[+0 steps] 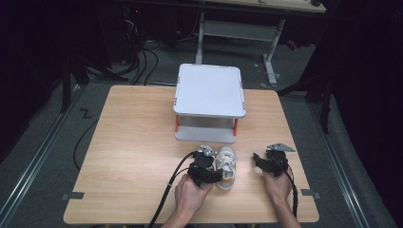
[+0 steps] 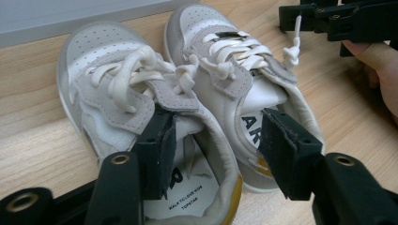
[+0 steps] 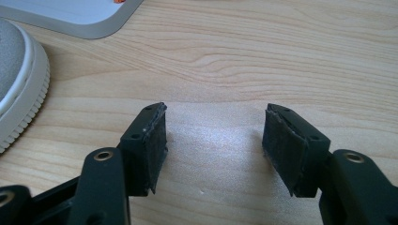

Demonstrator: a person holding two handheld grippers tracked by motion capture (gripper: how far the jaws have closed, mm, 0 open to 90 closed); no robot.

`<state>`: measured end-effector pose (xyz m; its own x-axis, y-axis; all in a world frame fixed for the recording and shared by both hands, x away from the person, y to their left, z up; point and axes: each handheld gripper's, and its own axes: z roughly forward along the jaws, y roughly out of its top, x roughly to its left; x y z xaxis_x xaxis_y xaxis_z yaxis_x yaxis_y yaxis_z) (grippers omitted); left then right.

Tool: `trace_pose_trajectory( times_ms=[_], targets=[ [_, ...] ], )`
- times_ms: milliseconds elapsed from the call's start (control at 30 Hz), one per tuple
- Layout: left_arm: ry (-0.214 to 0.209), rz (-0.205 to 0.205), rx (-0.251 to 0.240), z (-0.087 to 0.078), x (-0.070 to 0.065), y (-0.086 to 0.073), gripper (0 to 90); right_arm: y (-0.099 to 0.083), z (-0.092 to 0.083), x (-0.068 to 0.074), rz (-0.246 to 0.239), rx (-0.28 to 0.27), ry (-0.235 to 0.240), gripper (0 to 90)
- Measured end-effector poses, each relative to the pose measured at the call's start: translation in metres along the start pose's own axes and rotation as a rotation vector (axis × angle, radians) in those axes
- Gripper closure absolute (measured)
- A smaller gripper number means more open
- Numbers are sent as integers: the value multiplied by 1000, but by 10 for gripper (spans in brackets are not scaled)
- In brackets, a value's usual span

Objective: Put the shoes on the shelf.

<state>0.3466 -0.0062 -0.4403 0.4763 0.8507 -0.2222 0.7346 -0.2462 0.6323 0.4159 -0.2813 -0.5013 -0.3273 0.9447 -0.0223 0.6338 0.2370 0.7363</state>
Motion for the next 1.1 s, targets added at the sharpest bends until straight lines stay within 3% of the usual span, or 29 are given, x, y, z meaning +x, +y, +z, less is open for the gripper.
trace_pose_trajectory(
  times_ms=[67, 200, 300, 433, 533, 1100],
  targets=[
    [-4, -3, 3, 3, -1, 2, 458, 0, 0, 0, 0, 0, 0, 398],
    [27, 9, 19, 10, -5, 4, 465, 0, 0, 0, 1, 0, -1, 398],
    [52, 22, 9, 14, -5, 2, 521, 0, 0, 0, 1, 0, -1, 398],
    [52, 38, 4, 15, -6, 1, 559, 0, 0, 0, 1, 0, -1, 398],
    [55, 61, 9, 15, -9, 1, 648, 0, 0, 0, 2, 1, 0, 398],
    [52, 79, 5, 12, -1, -2, 804, 0, 0, 0, 1, 1, 2, 392]
  ],
)
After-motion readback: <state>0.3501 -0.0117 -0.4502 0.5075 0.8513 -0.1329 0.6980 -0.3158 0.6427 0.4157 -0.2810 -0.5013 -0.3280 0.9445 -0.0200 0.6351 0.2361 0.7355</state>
